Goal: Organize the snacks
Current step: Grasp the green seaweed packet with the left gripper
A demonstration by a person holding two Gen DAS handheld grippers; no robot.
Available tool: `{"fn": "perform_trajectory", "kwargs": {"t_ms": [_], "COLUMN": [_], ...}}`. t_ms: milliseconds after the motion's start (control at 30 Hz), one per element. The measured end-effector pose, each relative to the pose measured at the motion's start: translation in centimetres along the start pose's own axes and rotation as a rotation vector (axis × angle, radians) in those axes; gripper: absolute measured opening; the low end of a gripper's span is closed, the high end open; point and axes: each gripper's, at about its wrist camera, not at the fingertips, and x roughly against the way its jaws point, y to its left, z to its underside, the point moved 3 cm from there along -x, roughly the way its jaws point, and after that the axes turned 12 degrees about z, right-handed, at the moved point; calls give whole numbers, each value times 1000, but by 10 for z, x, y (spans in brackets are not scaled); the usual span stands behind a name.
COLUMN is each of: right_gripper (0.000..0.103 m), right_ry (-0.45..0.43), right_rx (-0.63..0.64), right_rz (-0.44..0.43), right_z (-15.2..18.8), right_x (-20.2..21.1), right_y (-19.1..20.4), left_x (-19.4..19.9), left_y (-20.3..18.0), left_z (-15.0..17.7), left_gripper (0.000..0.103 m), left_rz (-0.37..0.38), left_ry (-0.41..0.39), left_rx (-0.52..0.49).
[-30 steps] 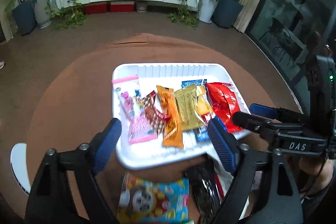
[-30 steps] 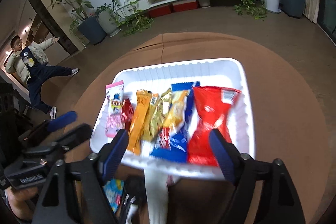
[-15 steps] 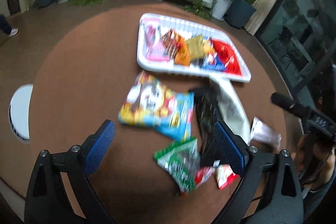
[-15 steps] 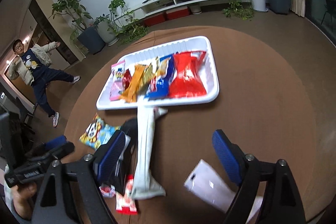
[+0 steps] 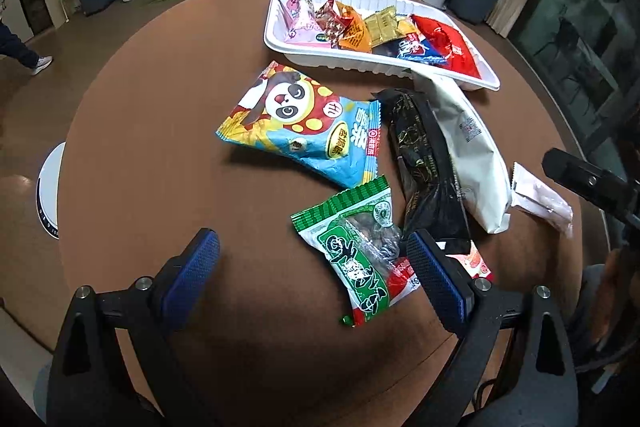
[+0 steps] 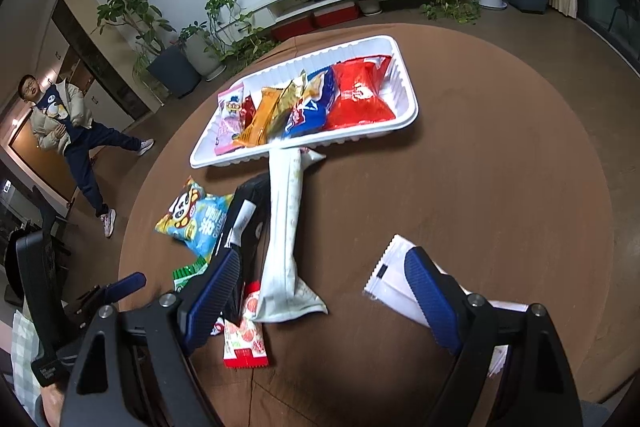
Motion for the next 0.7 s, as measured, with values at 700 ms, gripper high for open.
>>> {"fn": "perform_trajectory", "kwargs": {"t_ms": [700], "right_gripper": [87], "right_ry": [-2], "right_rx": [15], "right_rz": [1], "right_z": [10], "right_x": [1], "right_y": [3], "left_x": [-33], "left_y": [-15], "left_z": [-9], "left_gripper": [66], "left_rz": [-15], "left_ry": [44], "left_rx": [-81]}}
